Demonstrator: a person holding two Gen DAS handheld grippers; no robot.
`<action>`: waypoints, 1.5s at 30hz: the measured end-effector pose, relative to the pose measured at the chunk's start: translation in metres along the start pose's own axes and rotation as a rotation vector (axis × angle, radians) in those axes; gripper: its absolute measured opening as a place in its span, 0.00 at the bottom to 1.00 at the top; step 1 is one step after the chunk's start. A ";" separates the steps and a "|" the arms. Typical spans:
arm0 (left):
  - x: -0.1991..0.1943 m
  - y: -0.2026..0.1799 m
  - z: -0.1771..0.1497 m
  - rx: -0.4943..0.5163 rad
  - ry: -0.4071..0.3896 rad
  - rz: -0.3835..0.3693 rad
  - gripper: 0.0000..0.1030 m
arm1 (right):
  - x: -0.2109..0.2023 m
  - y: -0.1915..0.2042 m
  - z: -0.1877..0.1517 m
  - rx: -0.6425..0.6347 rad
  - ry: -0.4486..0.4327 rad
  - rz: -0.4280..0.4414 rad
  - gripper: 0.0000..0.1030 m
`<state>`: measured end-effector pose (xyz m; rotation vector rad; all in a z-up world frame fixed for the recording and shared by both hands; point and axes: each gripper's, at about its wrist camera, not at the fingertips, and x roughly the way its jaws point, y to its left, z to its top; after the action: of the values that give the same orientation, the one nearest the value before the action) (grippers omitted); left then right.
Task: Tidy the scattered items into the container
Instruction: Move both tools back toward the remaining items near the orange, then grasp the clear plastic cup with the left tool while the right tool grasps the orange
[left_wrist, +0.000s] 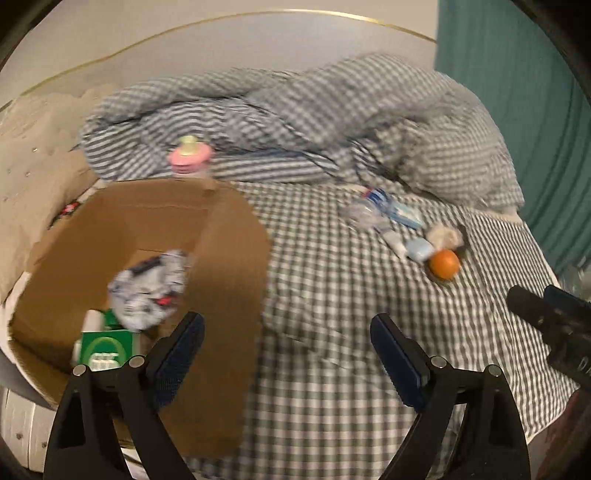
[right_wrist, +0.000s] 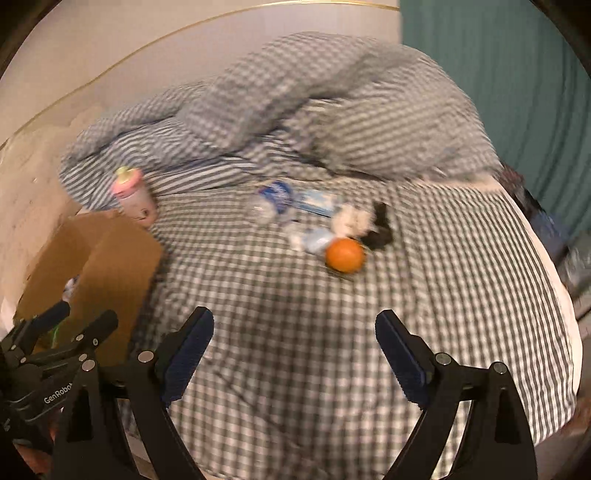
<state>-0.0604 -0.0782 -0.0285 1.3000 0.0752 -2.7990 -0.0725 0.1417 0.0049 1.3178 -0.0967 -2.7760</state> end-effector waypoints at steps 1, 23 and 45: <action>0.001 -0.006 -0.002 0.008 0.003 -0.009 0.91 | -0.001 -0.012 -0.002 0.021 0.001 -0.003 0.89; -0.017 -0.042 -0.030 0.033 0.043 -0.065 1.00 | -0.023 -0.057 -0.046 0.098 0.002 -0.074 0.96; 0.042 -0.054 -0.033 0.074 0.133 -0.065 1.00 | 0.041 -0.080 -0.052 0.102 0.095 -0.025 0.96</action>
<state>-0.0665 -0.0238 -0.0807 1.5275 0.0204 -2.7899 -0.0608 0.2161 -0.0660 1.4824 -0.2216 -2.7566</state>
